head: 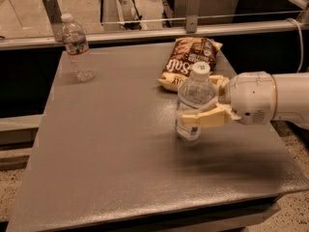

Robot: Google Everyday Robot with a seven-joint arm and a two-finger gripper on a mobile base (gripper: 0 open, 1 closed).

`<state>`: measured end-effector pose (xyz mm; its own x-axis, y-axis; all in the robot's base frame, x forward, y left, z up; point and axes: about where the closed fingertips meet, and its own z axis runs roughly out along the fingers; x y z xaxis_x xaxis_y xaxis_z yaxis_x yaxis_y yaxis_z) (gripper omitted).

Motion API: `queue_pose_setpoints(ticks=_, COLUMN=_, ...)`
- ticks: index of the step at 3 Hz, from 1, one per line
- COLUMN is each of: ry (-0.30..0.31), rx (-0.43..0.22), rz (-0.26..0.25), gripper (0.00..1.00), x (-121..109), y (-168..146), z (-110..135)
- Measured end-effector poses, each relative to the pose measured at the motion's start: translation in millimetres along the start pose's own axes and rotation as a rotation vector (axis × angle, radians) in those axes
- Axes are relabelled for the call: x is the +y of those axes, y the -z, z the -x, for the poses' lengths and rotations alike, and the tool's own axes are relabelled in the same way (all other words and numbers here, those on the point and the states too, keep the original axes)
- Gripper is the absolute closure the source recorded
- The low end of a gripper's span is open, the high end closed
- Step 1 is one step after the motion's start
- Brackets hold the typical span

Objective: Move blue plastic bottle near brown chip bag

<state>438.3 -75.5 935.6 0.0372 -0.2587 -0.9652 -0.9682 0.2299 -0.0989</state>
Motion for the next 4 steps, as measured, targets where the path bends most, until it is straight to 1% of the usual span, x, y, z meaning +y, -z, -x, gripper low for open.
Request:
queue_pose_setpoints(ticks=1, ry=-0.011, rx=0.027, rz=-0.099, gripper=1.0, x=-61, y=44, z=-19)
queue_pose_setpoints(ticks=2, ry=-0.002, rx=0.053, rz=-0.146, gripper=1.0, x=-92, y=68, z=-20)
queue_pose_setpoints(ticks=3, ry=0.001, rx=0.061, rz=-0.182, gripper=1.0, x=-126, y=83, z=-22)
queue_pose_setpoints(ticks=4, ry=-0.018, rx=0.061, rz=-0.205, gripper=1.0, x=-149, y=88, z=-34)
